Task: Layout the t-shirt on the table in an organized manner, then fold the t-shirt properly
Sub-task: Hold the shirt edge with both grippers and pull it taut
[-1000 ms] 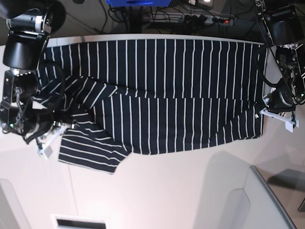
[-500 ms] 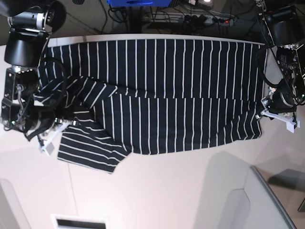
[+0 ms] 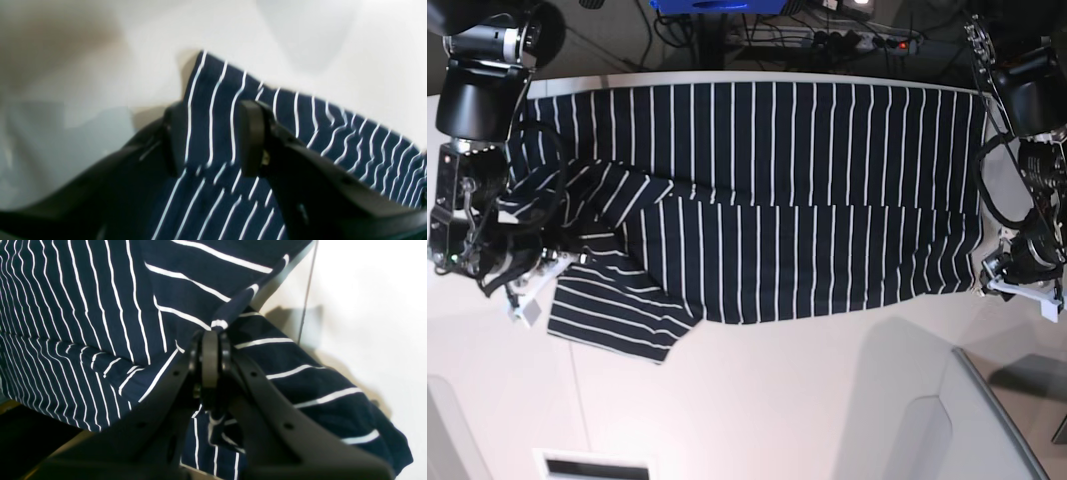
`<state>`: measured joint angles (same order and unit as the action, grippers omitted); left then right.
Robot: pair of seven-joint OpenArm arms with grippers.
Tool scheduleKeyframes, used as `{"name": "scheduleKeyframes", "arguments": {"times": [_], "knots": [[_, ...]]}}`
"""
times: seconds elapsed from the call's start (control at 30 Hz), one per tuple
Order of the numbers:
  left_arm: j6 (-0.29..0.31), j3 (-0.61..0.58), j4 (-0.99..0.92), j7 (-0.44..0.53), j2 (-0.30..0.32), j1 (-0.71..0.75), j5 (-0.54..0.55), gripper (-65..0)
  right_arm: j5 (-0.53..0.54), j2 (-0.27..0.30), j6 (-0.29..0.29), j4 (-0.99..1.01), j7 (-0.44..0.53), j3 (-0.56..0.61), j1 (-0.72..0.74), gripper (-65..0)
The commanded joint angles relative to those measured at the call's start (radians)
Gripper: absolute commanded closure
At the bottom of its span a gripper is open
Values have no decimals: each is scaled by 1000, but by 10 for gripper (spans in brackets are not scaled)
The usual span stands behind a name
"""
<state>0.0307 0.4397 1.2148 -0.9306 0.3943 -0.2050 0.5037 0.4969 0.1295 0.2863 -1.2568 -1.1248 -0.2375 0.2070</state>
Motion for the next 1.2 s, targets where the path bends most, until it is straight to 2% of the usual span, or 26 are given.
{"name": "scheduleKeyframes", "arguments": {"times": [0.0, 0.07, 0.13, 0.2, 0.4, 0.5, 0.67, 0.8, 0.83, 0.93, 0.97, 1.17], "knots": [[1, -2, -25, 12, 16, -43, -40, -245, 15, 11, 3, -19, 12, -1, 24, 0], [5, -2, -102, 38, 4, -87, -138, -245, 15, 11, 3, -19, 12, -1, 24, 0], [7, -2, -177, 123, -21, -113, -231, -245, 15, 12, 3, -19, 12, -1, 24, 0], [8, -2, -231, 193, -30, -119, -271, -245, 15, 12, 3, -19, 12, -1, 24, 0], [8, -3, -378, 327, -31, -150, -242, -245, 13, 11, 3, -19, 12, -1, 24, 0], [8, -3, -470, 336, -31, -179, -244, -245, 13, 11, 3, -19, 12, -1, 26, 0], [53, -3, -470, 338, -48, -172, -247, -245, 13, 12, 3, -19, 12, -1, 26, 0], [54, -3, -473, 338, -54, -170, -242, -235, 13, 12, 3, -19, 12, -1, 26, 0], [54, -3, -473, 338, -56, -170, -242, -206, 13, 12, 3, -19, 12, -1, 26, 0], [54, 3, -470, 338, -65, -158, -242, -20, 13, 12, 3, -19, 12, 0, 26, 0], [54, 6, -468, 338, -65, -156, -242, 0, 13, 14, 3, -19, 12, 0, 26, 0], [54, 8, -468, 338, -65, -159, -241, 0, 13, 14, 3, -19, 12, 0, 26, 0]]}}
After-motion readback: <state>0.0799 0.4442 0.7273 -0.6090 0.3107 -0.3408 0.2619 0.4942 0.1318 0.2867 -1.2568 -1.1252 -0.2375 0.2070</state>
